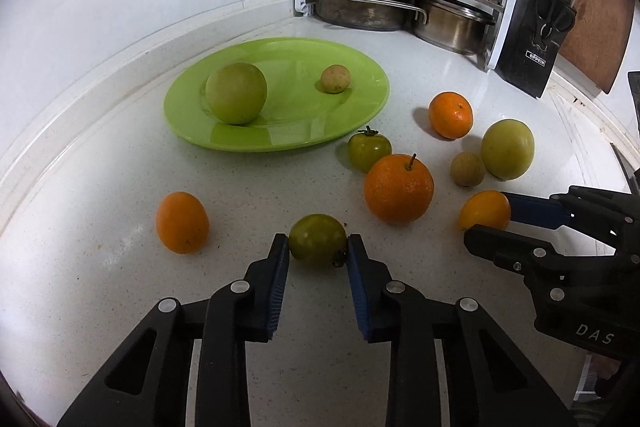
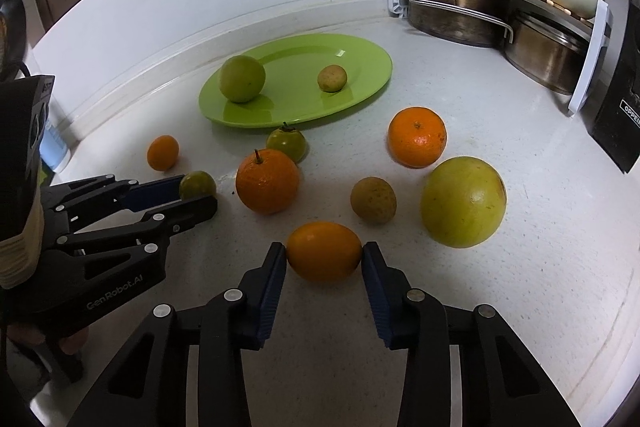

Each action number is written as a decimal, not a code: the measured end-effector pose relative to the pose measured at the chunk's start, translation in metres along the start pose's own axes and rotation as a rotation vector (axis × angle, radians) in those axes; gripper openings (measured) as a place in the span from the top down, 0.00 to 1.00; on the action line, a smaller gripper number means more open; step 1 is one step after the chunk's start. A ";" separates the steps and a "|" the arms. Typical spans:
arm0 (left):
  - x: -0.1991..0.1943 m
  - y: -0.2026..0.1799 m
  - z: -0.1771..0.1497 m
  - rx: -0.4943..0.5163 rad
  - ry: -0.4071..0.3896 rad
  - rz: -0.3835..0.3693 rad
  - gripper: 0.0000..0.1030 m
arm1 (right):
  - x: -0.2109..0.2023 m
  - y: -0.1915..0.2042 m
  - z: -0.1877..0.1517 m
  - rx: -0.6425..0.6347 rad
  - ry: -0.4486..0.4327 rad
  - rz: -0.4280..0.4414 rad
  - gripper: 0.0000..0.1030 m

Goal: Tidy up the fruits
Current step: 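Grasp the small green tomato with left tool while right tool grasps the mandarin, then carry the green tomato with left tool over the plate while right tool carries the mandarin, then open left tool to drop the green tomato on the plate while right tool releases the mandarin, then pull both open tools back from the plate toward the remaining fruits, then grasp an orange with left tool while right tool closes around the orange tomato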

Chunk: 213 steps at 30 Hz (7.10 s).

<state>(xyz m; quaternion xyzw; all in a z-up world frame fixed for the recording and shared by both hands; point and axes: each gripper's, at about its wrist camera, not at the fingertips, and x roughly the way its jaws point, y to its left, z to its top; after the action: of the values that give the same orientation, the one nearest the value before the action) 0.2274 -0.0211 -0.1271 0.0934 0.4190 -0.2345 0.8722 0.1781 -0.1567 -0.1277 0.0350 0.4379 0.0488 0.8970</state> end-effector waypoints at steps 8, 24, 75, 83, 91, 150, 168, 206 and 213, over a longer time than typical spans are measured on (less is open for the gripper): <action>-0.010 -0.003 0.001 0.008 -0.027 0.008 0.72 | -0.007 -0.002 0.001 -0.001 -0.016 -0.002 0.61; -0.056 -0.006 0.003 -0.019 -0.102 0.037 0.72 | -0.045 0.010 0.011 -0.073 -0.103 0.020 0.61; -0.035 0.048 0.130 -0.119 -0.122 0.155 0.72 | 0.009 0.006 0.170 -0.207 -0.084 0.136 0.61; 0.003 0.074 0.145 -0.147 -0.052 0.125 0.72 | 0.051 0.005 0.192 -0.222 -0.012 0.135 0.61; 0.041 0.084 0.153 -0.128 0.022 0.112 0.72 | 0.094 -0.001 0.206 -0.243 0.085 0.118 0.61; -0.097 0.049 0.101 -0.127 -0.207 0.214 0.34 | -0.031 0.021 0.139 -0.191 -0.151 0.087 0.42; -0.141 0.050 0.032 -0.154 -0.239 0.208 0.22 | -0.079 0.042 0.069 -0.069 -0.250 0.048 0.35; -0.028 0.066 -0.011 -0.084 -0.083 0.166 0.28 | 0.012 0.038 0.024 -0.005 -0.036 0.016 0.37; -0.009 0.065 0.001 -0.084 -0.057 0.148 0.42 | 0.023 0.034 0.029 -0.008 -0.028 0.020 0.45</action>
<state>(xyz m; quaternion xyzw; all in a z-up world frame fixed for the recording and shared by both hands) 0.2546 0.0381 -0.1220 0.0808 0.3953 -0.1543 0.9019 0.2138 -0.1212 -0.1244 0.0364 0.4246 0.0588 0.9027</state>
